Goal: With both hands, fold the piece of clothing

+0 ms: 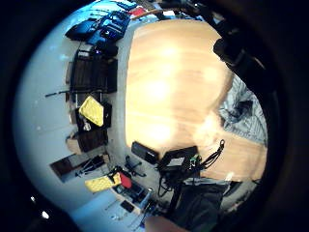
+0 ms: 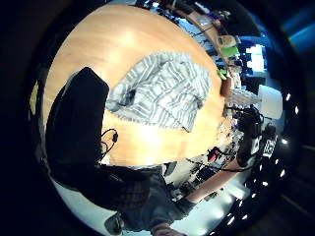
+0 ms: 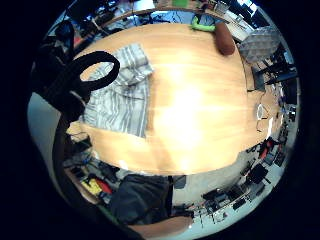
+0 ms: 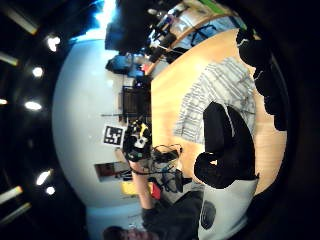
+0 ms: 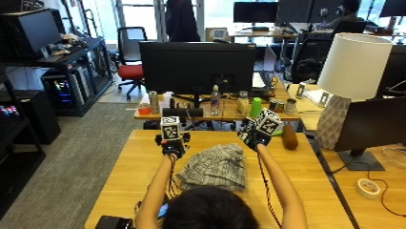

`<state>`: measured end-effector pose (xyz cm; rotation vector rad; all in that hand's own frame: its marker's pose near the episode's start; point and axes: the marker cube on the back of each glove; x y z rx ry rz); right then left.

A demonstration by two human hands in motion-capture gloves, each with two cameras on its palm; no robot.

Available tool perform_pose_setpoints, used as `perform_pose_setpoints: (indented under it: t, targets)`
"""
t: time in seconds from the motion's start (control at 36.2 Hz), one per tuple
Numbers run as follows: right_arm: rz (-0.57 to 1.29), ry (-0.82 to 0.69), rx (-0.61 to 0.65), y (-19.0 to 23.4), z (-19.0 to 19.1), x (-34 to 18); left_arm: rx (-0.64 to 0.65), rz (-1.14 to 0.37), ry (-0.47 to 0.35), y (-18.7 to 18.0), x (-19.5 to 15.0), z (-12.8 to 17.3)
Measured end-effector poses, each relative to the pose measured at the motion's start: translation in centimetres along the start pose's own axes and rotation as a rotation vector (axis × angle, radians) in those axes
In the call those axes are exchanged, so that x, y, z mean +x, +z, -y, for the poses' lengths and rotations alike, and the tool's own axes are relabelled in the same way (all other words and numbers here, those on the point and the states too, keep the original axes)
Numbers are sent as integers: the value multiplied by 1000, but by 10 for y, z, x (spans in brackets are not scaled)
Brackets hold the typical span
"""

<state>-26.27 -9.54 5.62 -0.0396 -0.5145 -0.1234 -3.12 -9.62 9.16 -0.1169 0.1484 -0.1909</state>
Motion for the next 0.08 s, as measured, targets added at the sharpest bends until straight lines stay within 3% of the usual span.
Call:
perform_pose_setpoints:
  t: [0.08]
  targets:
    - [-54,11,67,-6,3,9,3,-7,34,3,13,0]
